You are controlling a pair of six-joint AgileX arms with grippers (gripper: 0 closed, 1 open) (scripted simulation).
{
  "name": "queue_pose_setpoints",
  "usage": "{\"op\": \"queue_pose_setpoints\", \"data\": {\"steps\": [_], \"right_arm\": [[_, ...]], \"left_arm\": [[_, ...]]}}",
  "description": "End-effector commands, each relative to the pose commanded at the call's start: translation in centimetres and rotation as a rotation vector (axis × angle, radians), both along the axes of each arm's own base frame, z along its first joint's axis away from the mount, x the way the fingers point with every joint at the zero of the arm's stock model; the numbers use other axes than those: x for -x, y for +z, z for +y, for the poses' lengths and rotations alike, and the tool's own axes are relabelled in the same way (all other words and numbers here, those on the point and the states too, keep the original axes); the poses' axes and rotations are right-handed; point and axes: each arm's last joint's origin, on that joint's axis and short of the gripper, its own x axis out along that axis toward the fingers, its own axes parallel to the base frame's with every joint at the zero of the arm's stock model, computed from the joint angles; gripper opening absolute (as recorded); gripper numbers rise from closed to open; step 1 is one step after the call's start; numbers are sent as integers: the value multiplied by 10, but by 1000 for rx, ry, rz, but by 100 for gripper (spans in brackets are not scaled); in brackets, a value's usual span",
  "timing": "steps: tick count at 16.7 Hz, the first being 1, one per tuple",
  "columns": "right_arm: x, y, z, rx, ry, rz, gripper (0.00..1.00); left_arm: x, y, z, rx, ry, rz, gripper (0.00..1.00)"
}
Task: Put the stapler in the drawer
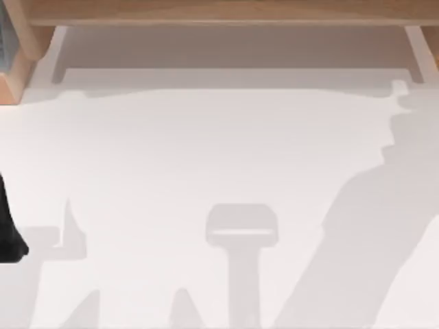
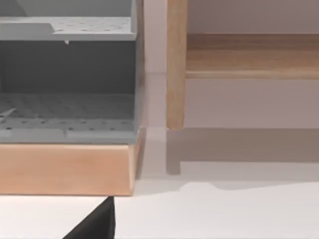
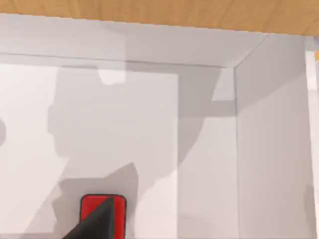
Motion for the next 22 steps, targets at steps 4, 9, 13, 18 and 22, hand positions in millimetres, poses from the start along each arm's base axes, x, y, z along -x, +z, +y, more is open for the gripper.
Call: {"op": "queue_pose_setpoints", "data": {"steps": [4, 9, 13, 18, 22], "right_arm": [[45, 10, -56, 247, 58, -277, 100], [115, -25, -103, 738, 190, -452, 100], [162, -75, -93, 1107, 340, -475, 100], [194, -134, -36, 1342, 556, -519, 100], [202, -162, 17, 1352, 716, -626, 100]], "left_arm": [[0, 0, 0, 0, 0, 0, 100], [0, 0, 0, 0, 0, 0, 100], [0, 0, 0, 0, 0, 0, 100], [0, 0, 0, 0, 0, 0, 100], [0, 0, 0, 0, 0, 0, 100]]}}
